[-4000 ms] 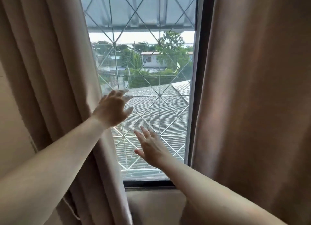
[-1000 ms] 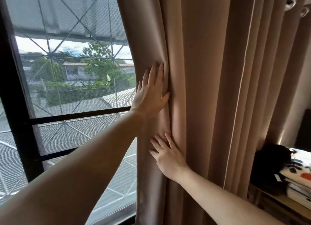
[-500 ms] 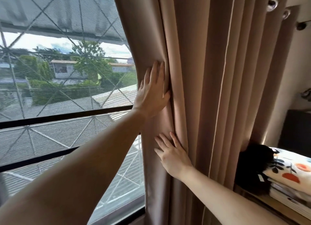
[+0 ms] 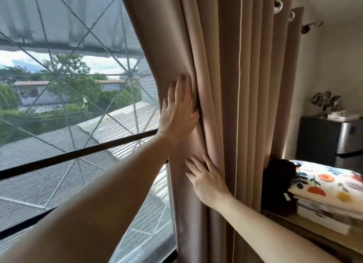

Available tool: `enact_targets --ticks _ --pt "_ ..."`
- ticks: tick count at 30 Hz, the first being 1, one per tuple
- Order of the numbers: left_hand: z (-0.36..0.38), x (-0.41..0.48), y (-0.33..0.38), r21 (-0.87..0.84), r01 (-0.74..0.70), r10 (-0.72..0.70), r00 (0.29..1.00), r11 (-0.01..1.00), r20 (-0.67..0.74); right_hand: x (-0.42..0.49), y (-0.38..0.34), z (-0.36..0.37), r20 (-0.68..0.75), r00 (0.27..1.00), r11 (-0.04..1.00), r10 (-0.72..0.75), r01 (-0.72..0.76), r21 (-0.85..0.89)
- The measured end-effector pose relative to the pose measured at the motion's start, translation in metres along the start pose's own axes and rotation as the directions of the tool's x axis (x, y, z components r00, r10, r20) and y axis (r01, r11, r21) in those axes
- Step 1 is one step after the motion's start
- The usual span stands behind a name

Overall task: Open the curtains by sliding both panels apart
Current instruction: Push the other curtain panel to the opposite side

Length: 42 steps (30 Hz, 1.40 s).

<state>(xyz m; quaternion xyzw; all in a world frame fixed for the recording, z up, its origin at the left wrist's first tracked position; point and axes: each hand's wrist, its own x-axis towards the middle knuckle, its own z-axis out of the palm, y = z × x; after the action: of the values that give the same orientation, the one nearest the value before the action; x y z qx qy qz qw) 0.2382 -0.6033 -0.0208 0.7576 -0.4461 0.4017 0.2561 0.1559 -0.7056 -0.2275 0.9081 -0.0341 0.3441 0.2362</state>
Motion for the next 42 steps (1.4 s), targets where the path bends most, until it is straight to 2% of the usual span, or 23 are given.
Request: enact_targets --ticks 23,42 --pt "0.091 0.056 0.044 0.012 -0.001 0.001 1.000 1.000 0.026 -0.009 0.101 0.046 -0.044 0.997 0.998 -0.070 0.070 0.005" --pt "0.161 0.102 0.070 -0.039 -0.013 0.015 0.999 0.999 0.047 -0.008 0.171 0.080 0.121 0.992 1.000 -0.020 0.022 -0.015"
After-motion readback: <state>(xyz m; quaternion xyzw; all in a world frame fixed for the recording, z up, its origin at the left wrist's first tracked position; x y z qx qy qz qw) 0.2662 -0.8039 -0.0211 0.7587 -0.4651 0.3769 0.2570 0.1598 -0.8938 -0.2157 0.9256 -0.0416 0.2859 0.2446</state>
